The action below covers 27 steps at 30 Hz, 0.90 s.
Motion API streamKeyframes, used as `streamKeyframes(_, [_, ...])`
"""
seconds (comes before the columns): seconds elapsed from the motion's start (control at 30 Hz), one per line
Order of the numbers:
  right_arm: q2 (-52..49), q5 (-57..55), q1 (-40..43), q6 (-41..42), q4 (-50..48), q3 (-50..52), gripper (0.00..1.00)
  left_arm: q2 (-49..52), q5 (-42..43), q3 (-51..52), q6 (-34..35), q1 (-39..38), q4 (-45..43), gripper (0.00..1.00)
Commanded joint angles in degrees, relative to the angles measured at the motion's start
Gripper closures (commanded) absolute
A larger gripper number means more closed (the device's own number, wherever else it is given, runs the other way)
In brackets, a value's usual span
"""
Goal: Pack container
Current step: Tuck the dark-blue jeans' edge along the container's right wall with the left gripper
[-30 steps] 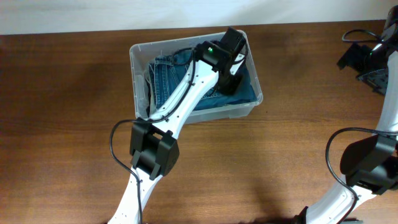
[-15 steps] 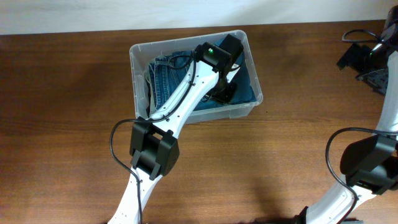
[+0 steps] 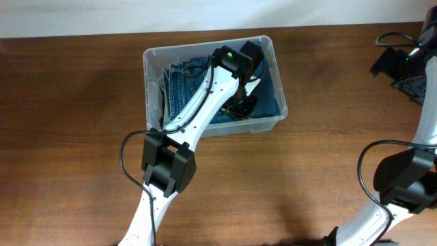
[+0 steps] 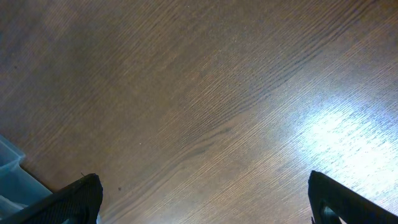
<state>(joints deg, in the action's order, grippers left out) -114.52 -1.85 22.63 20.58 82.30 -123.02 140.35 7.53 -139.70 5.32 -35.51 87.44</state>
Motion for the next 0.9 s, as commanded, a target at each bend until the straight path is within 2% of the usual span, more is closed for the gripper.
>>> streamKeyframes(0.0, [-0.24,0.09,-0.07,0.09,0.0,0.33,0.02,-0.46,2.67,0.81,-1.18,0.02,0.92,0.78])
streamKeyframes(0.03, [-0.24,0.09,-0.07,0.07,0.0,0.33,0.02,-0.46,2.78,0.81,-1.18,0.02,0.66,0.77])
streamKeyframes(0.13, [-0.24,0.09,-0.07,0.09,0.0,0.33,0.02,-0.52,2.78,0.79,-1.6,0.04,-1.81,0.6])
streamKeyframes(0.23, [-0.24,0.09,-0.07,0.09,0.0,0.33,0.02,-0.79,2.71,0.35,-2.4,0.04,-5.03,0.52])
streamKeyframes(0.53, [-0.24,0.09,-0.07,0.09,0.0,0.33,0.02,-2.08,-0.7,-12.09,-2.38,0.04,-8.68,0.48])
streamKeyframes(0.73, [-0.24,0.09,-0.07,0.09,0.0,0.33,0.02,-1.81,1.84,-12.15,-1.73,-0.02,-15.1,0.47])
streamKeyframes(0.8, [-0.24,0.09,-0.07,0.07,0.0,0.33,0.01,-1.16,3.23,-12.15,-1.73,-0.22,-17.44,0.48])
streamKeyframes(0.87, [-0.24,0.09,-0.07,0.07,0.0,0.33,0.02,-0.46,3.23,-12.15,-1.73,-0.5,-18.51,0.57])
